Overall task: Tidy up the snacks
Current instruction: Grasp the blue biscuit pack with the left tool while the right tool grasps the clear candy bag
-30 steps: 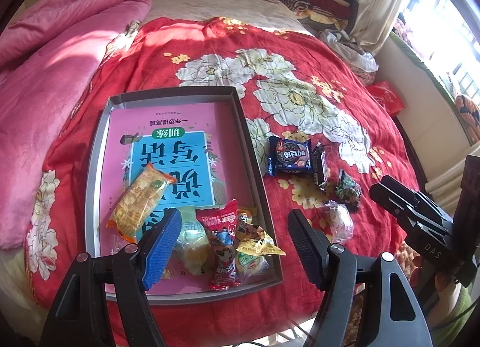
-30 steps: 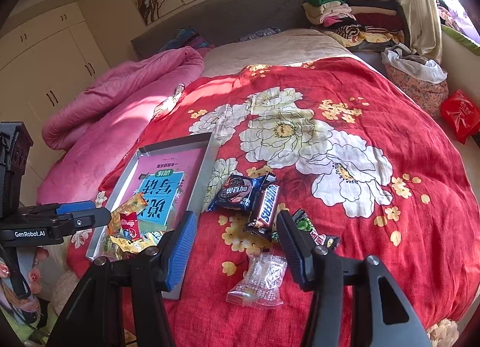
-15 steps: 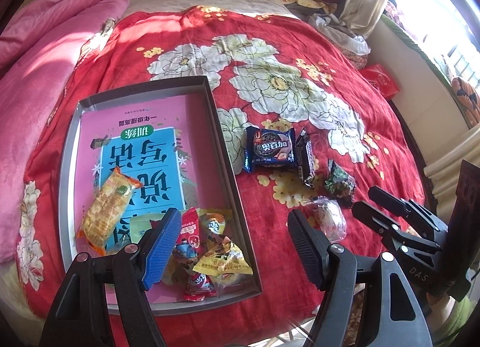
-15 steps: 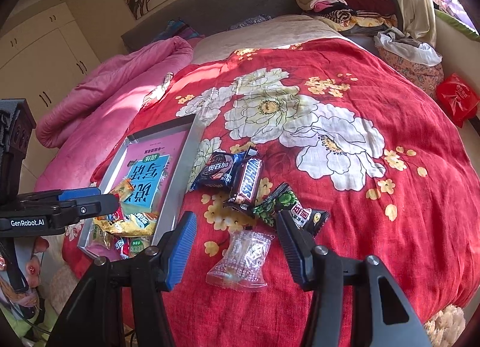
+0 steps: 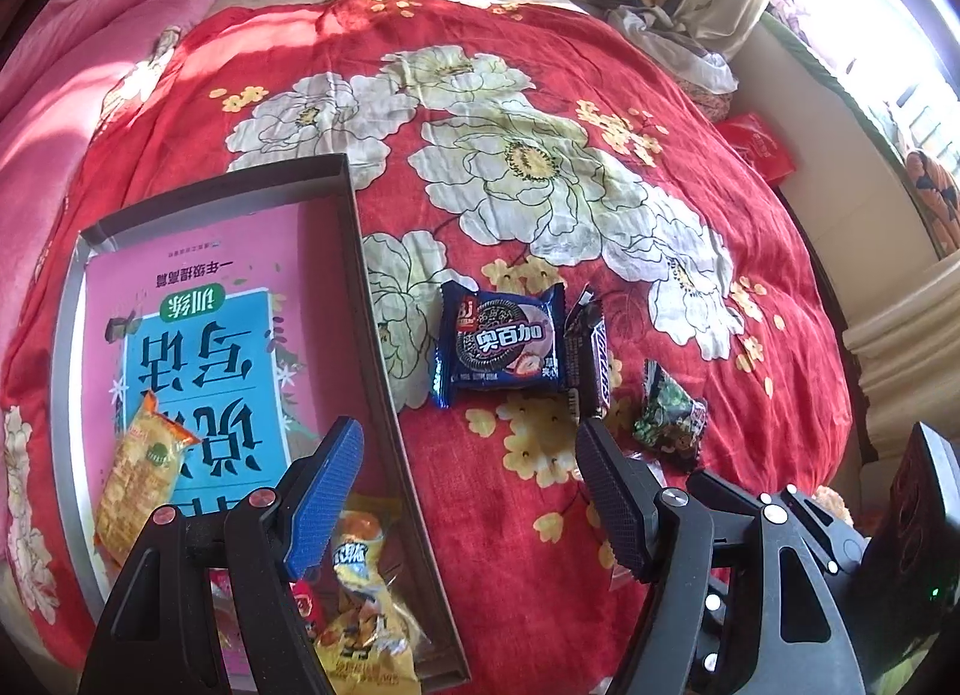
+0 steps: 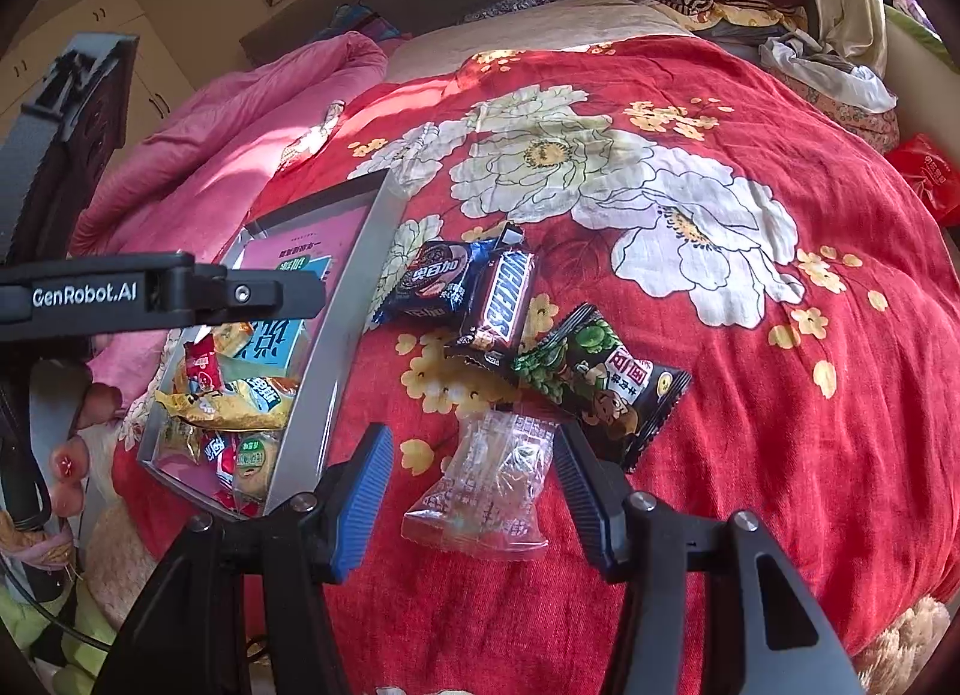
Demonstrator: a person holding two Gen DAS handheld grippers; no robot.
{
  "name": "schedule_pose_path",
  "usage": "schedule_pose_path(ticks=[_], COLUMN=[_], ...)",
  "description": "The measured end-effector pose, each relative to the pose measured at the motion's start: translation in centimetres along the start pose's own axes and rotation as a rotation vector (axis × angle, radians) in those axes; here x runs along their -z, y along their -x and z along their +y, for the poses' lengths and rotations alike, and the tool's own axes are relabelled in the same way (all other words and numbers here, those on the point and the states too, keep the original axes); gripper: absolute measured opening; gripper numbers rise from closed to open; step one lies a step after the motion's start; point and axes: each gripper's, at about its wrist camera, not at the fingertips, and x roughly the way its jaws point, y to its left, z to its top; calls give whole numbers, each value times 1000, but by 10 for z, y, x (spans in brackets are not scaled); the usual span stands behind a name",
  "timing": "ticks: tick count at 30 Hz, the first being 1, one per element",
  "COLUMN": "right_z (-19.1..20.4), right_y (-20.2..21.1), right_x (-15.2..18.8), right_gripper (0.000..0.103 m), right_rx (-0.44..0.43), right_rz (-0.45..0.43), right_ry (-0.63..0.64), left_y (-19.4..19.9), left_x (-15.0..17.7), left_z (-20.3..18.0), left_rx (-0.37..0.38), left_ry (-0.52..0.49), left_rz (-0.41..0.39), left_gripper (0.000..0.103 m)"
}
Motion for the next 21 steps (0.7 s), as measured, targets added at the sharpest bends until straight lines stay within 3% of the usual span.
schedule_pose_path(ticks=[10,14,17,21], right_z=[-1,-4,-5,-5], right_y=[-17,-19,-22,-27], right_x=[6,6,7,6], right_gripper=[55,55,55,55], right_rx=[3,1,3,7], right_rz=[45,51,61,69], right_ry=[-1,-6,-9,-5], left_y=[-46,-55,-65,-71], left_x=[-32,-36,-35,-35], left_z=[-8,-13,-18,-23], left_rx=[-49,-22,-87,-91], left_ry=[-22,-24,-55,-67], left_rz=[52,80,102,105], left_gripper=[76,76,76,76])
